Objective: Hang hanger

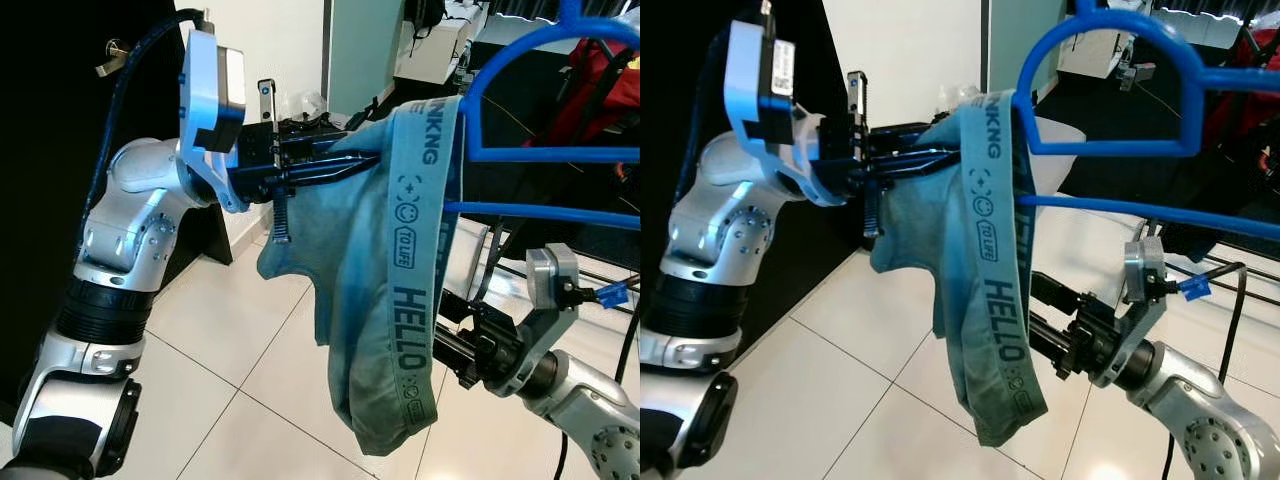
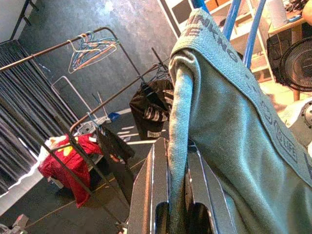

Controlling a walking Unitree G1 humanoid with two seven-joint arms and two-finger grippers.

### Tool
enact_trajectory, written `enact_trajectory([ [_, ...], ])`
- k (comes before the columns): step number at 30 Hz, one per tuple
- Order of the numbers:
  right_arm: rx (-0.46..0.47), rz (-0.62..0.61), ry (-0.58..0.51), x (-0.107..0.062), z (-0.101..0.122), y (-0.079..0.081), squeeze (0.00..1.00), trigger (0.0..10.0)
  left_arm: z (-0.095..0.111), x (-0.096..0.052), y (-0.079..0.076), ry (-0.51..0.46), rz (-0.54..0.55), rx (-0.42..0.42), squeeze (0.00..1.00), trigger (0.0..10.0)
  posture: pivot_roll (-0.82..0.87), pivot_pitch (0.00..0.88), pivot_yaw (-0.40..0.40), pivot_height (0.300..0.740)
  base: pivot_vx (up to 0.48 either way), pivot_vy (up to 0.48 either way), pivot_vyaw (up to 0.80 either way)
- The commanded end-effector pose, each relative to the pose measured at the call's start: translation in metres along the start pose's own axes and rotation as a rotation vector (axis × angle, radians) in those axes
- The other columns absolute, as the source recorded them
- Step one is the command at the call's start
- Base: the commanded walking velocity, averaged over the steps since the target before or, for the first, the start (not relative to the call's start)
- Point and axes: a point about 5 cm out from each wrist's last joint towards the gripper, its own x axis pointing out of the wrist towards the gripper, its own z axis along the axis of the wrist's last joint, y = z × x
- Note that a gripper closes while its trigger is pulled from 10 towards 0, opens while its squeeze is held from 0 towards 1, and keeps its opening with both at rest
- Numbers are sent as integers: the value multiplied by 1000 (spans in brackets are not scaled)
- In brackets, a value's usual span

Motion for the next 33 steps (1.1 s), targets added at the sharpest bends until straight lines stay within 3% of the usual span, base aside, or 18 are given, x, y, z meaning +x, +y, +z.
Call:
enact_trajectory([
  [1,-6,34,2,4,2,6,0,10000,-1,0,-2,-2,1,-2,0,10000,-47,97,16,740,0,0,0],
  [9,-10,109,-14,8,9,17,0,10000,-2,0,-3,-3,2,-4,0,10000,-48,94,15,740,0,0,0],
  [33,-28,109,-29,12,15,17,0,10000,-2,2,-4,-10,0,-4,0,10000,-48,93,17,740,0,0,0],
])
